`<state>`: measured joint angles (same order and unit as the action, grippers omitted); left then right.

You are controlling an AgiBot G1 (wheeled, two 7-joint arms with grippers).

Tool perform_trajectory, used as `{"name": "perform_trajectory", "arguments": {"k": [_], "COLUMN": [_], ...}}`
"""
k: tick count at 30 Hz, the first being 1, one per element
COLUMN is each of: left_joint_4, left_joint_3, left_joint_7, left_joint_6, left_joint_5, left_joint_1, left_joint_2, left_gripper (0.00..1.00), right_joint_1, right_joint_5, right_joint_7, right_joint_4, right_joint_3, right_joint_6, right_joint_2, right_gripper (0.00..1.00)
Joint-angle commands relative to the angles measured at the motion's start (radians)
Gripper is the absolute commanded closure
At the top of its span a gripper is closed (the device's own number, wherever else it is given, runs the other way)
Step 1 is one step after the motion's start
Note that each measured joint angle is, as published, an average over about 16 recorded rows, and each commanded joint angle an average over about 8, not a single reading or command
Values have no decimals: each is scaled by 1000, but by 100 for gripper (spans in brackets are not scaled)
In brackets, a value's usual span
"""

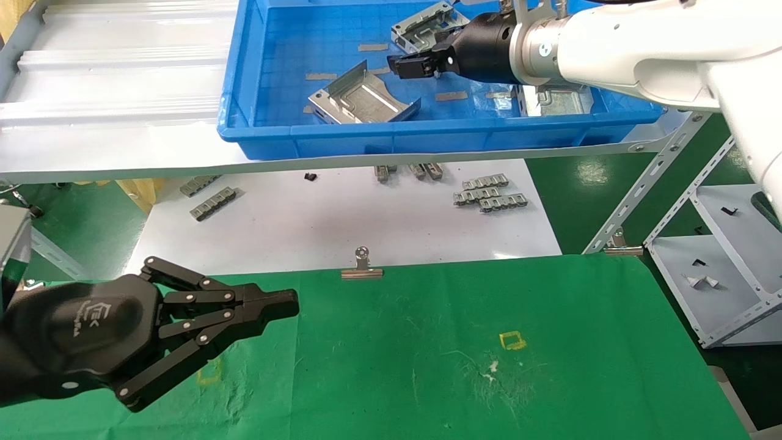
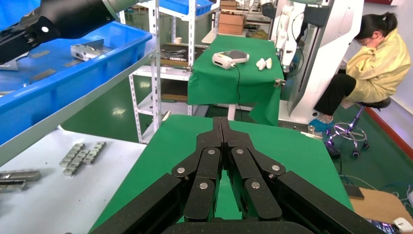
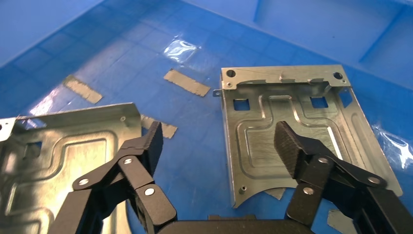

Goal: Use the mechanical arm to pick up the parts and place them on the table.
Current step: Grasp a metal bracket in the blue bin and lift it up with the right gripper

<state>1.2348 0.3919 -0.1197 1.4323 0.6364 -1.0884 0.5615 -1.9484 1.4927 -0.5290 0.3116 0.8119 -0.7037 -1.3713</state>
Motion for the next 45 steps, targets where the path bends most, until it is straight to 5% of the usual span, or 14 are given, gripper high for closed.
{"name": "perform_trajectory", "arguments": {"k": [1,26,36,45], "left_joint_4": [0,0,0,0], "left_joint_3": [0,0,0,0], "left_joint_7": [0,0,0,0], "left_joint_6": [0,0,0,0], "left_joint_5": [0,0,0,0], "left_joint_1": [0,0,0,0], "left_joint_2": [0,0,0,0], "left_gripper": [100,100,100,99], "right_joint_1": [5,24,21,-17], "right_joint_5": [-3,-23,-67,-182], "right_joint_7": [-41,-318,-303,-194], "right_joint_4": [15,168,180,191], "right_joint_3": [26,371,417,352], "right_joint_6": [21,264,294,243], "right_joint_2": [0,2,11,51], "right_gripper": [100,100,100,100]}}
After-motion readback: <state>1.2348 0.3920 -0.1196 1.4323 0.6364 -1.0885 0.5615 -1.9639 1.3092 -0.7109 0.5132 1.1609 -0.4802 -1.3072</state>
